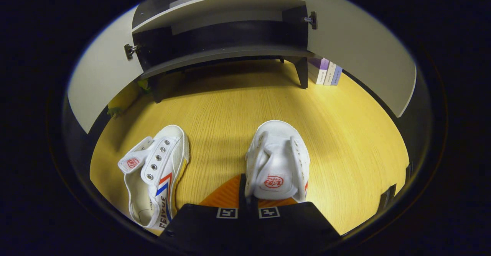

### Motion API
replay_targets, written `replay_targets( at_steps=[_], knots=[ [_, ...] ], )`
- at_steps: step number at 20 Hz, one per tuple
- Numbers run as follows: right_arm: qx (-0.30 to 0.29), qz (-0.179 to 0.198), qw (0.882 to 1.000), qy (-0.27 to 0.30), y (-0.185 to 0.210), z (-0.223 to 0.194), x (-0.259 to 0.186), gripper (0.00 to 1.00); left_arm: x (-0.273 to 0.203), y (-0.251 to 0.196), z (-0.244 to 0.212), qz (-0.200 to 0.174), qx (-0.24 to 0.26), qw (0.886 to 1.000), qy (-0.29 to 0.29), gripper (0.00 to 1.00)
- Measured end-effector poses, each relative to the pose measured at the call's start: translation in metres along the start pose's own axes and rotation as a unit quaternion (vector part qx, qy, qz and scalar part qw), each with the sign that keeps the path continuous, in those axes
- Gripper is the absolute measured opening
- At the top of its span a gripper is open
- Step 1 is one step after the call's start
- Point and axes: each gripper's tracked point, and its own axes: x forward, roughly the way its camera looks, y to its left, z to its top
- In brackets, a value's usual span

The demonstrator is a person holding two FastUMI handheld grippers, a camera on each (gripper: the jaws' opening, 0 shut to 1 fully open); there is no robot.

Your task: Grab one shoe with the right hand and put it into the shoe cabinet, grab the other shoe with the left hand and put it into the shoe cabinet; then close the right door with the right hand and the left door with the left hand.

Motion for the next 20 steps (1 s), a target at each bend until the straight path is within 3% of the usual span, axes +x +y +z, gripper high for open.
replay_targets(
  at_steps=[3,9,20],
  knots=[
    [0.001,0.004,1.000,-0.007,0.000,0.009,-0.008,0.05,-0.001,0.000,0.000,-0.003,0.003,1.000,-0.002,0.96],
    [-0.054,0.013,0.997,-0.044,0.007,0.044,-0.032,0.05,-0.009,0.001,-0.008,-0.006,0.019,1.000,0.001,0.96],
    [-0.088,0.030,0.986,-0.141,0.031,0.193,-0.111,0.05,-0.014,0.004,0.010,-0.016,0.018,0.999,-0.035,0.96]
  ],
)
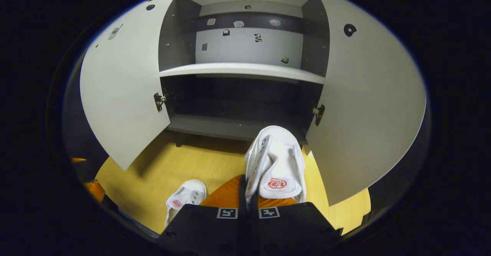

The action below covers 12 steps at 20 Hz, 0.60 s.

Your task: Grab one shoe with the right hand and put it into the shoe cabinet, grab the other shoe with the left hand and put it into the shoe cabinet; then close the right door with the right hand and the left door with the left hand.

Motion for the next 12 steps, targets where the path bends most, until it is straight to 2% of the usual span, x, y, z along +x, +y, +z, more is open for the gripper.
replay_targets(
  at_steps=[9,12],
  knots=[
    [-0.025,0.013,0.997,-0.075,0.015,0.149,0.007,0.05,-0.003,0.006,0.010,-0.004,0.000,1.000,-0.014,0.97],
    [-0.047,0.003,0.993,-0.104,0.011,0.194,0.021,0.05,-0.003,0.010,0.008,0.001,-0.004,1.000,-0.014,0.96]
  ],
)
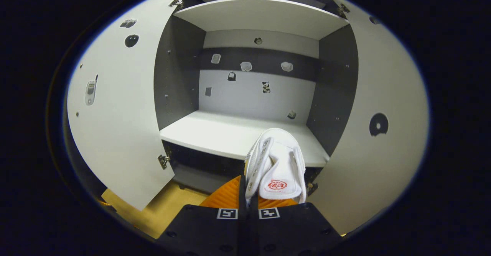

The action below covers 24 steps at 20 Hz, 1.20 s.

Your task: Grab one shoe with the right hand and put it into the shoe cabinet, grab the other shoe with the left hand and put it into the shoe cabinet; then close the right door with the right hand and the left door with the left hand.

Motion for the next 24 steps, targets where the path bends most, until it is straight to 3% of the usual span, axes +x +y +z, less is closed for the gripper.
replay_targets(
  at_steps=[6,11,15,19,24],
  knots=[
    [-0.025,0.001,1.000,-0.020,-0.007,0.059,0.062,0.05,0.001,0.016,-0.004,0.022,0.010,1.000,0.005,0.96],
    [-0.052,-0.003,0.999,-0.008,-0.014,0.082,0.122,0.05,0.000,0.029,-0.008,0.045,0.001,0.999,0.014,0.96],
    [-0.079,-0.018,0.997,0.011,-0.027,0.082,0.173,0.05,-0.002,0.038,-0.014,0.075,-0.024,0.997,0.026,0.96],
    [-0.058,-0.012,0.997,0.043,-0.034,0.071,0.214,0.05,-0.008,0.046,-0.025,0.106,-0.034,0.993,0.039,0.96],
    [-0.073,-0.003,0.994,0.086,-0.037,0.050,0.247,0.05,-0.013,0.051,-0.039,0.138,-0.065,0.987,0.056,0.96]
  ],
)
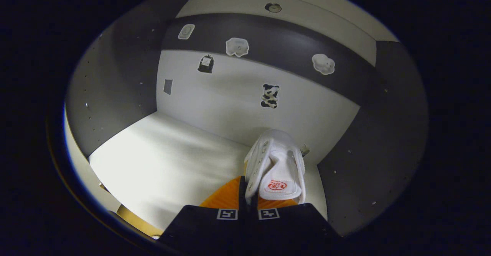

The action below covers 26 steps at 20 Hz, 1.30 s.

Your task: Grab one shoe with the right hand and put it into the shoe cabinet, grab the other shoe with the left hand and put it into the shoe cabinet; then close the right door with the right hand and the left door with the left hand.

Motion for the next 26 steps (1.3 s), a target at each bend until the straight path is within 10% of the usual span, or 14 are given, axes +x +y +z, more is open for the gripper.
replay_targets(
  at_steps=[8,15,17,21,26],
  knots=[
    [0.030,0.002,0.999,0.041,0.009,-0.013,0.020,0.06,0.001,-0.009,0.012,0.012,0.012,1.000,-0.018,0.96],
    [0.075,-0.006,0.996,0.053,-0.003,-0.007,-0.020,0.41,-0.003,-0.023,0.024,-0.009,0.021,0.999,-0.035,0.96],
    [0.092,0.002,0.995,0.048,-0.003,-0.004,-0.041,0.71,-0.004,-0.028,0.025,-0.021,0.023,0.999,-0.035,0.96],
    [0.095,-0.006,0.995,-0.012,-0.007,0.011,-0.099,1.00,-0.004,-0.035,0.029,-0.048,0.031,0.997,-0.043,0.96],
    [0.108,-0.016,0.989,-0.097,0.002,0.004,-0.182,0.98,0.004,-0.045,0.027,-0.089,0.039,0.994,-0.043,0.96]
  ],
)
